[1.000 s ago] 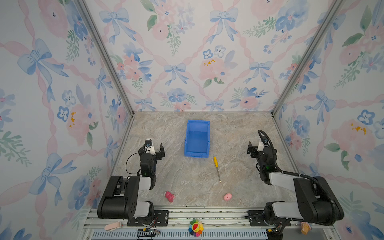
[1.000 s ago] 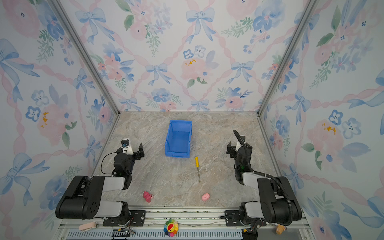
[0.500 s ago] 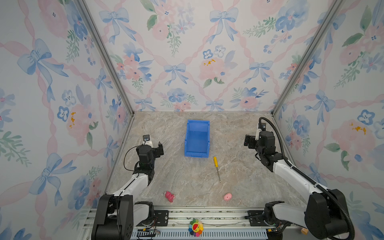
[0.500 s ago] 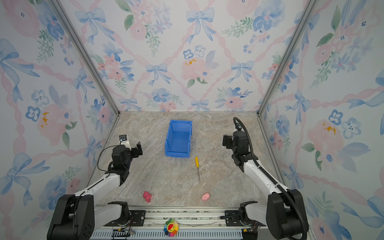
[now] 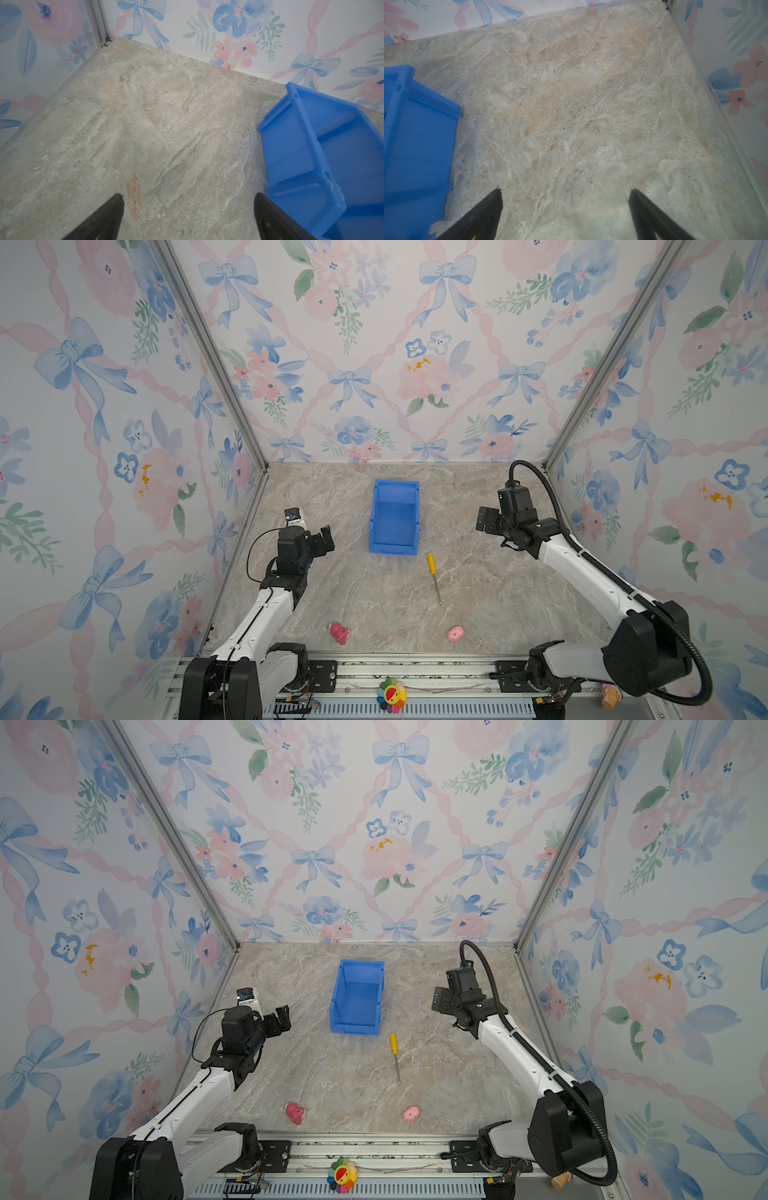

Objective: Put the screwdriver in the bin
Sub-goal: 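Move the right gripper over the yellow-handled screwdriver while the left arm shifts slightly forward, then lower the right gripper and close it on the screwdriver's yellow handle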

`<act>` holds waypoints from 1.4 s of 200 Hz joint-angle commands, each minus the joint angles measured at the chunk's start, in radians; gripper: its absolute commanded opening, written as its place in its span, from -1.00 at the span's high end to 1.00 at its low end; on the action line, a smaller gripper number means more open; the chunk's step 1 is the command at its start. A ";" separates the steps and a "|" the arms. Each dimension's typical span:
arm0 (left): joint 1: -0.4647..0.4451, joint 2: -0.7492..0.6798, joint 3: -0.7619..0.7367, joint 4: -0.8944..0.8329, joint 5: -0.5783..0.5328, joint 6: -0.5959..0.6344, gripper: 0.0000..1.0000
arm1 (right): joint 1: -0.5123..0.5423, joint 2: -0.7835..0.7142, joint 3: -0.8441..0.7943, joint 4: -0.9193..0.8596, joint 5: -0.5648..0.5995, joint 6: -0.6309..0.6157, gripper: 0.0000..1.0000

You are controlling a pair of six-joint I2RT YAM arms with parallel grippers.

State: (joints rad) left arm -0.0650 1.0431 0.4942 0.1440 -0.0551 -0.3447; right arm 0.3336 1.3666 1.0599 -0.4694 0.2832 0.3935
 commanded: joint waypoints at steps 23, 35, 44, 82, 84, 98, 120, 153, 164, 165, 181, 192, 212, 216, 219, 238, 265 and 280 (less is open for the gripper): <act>-0.017 0.047 0.115 -0.184 0.167 -0.075 -0.96 | 0.092 0.104 0.089 -0.159 -0.029 0.087 -0.94; -0.026 0.052 0.119 -0.184 0.202 -0.088 -0.96 | 0.126 0.146 0.123 -0.183 -0.029 0.083 -0.94; -0.039 0.053 0.124 -0.185 0.216 -0.093 -0.96 | 0.153 0.177 0.144 -0.197 -0.031 0.079 -0.93; -0.108 0.054 0.125 -0.197 0.219 -0.095 -0.96 | 0.255 0.273 0.185 -0.182 -0.078 0.090 -0.94; -0.112 0.053 0.123 -0.196 0.219 -0.094 -0.96 | 0.260 0.277 0.187 -0.179 -0.080 0.092 -0.94; -0.135 0.042 0.114 -0.196 0.210 -0.089 -0.96 | 0.284 0.303 0.186 -0.164 -0.100 0.106 -0.93; -0.148 0.019 0.098 -0.196 0.202 -0.079 -0.96 | 0.304 0.345 0.166 -0.116 -0.153 0.114 -0.94; -0.151 -0.014 0.083 -0.196 0.194 -0.065 -0.96 | 0.311 0.384 0.118 -0.052 -0.198 0.144 -0.97; -0.150 -0.023 0.077 -0.196 0.195 -0.063 -0.96 | 0.311 0.396 0.104 -0.031 -0.206 0.154 -0.98; -0.150 -0.023 0.077 -0.196 0.196 -0.064 -0.96 | 0.311 0.397 0.103 -0.028 -0.206 0.155 -0.98; -0.151 -0.034 0.068 -0.196 0.193 -0.067 -0.96 | 0.311 0.419 0.091 -0.004 -0.215 0.158 -0.98; -0.151 -0.039 0.061 -0.196 0.194 -0.070 -0.96 | 0.314 0.437 0.087 0.008 -0.220 0.159 -0.95; -0.151 -0.051 0.055 -0.196 0.200 -0.072 -0.96 | 0.318 0.467 0.090 0.025 -0.231 0.160 -0.88; -0.151 -0.053 0.055 -0.196 0.201 -0.072 -0.96 | 0.320 0.471 0.091 0.027 -0.231 0.160 -0.87; -0.150 -0.055 0.054 -0.196 0.202 -0.071 -0.96 | 0.320 0.475 0.092 0.030 -0.231 0.160 -0.86; -0.150 -0.067 0.048 -0.198 0.196 -0.070 -0.96 | 0.330 0.495 0.101 0.030 -0.225 0.163 -0.76; -0.150 -0.079 0.037 -0.198 0.194 -0.071 -0.96 | 0.338 0.512 0.098 0.023 -0.213 0.164 -0.51; -0.151 -0.088 0.030 -0.197 0.188 -0.078 -0.96 | 0.341 0.518 0.095 0.016 -0.204 0.158 -0.42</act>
State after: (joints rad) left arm -0.2100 0.9752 0.5484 -0.0437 0.1390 -0.4240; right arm 0.6586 1.8542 1.1610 -0.4412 0.0761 0.5499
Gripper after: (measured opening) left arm 0.979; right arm 0.738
